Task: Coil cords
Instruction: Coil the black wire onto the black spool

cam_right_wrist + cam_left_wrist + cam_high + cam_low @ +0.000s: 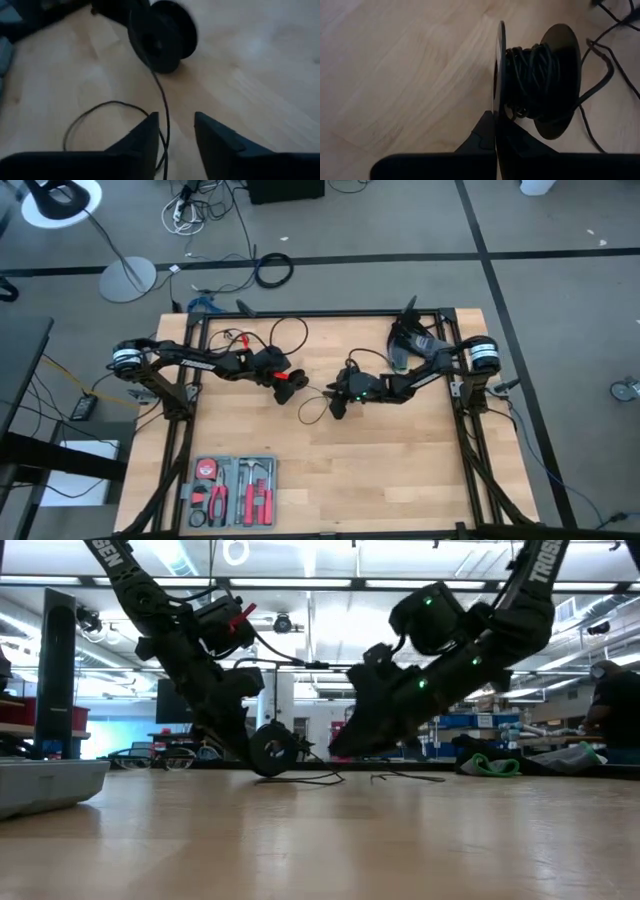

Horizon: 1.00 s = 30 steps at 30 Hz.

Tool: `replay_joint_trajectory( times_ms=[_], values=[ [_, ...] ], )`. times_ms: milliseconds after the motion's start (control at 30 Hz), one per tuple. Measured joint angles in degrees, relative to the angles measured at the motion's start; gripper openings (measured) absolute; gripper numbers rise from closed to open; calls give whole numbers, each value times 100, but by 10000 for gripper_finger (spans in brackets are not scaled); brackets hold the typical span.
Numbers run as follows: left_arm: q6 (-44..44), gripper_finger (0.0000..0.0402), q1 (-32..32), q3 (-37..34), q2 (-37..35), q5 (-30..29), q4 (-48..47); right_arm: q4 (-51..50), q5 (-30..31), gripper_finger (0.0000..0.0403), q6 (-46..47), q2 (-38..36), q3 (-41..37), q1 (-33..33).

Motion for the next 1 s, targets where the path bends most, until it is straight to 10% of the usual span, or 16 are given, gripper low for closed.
replay_joint_trajectory(
  times_ms=[333,633,1000],
  values=[
    [-29,0,2,-2,0,-11,30,-90,-83,184,-130,796,598,0],
    [-33,0,2,0,-1,-6,9,-325,120,15,-326,656,621,-7],
    [-35,0,2,0,-2,14,9,-316,104,3,-772,-21,629,-286]
  ],
)
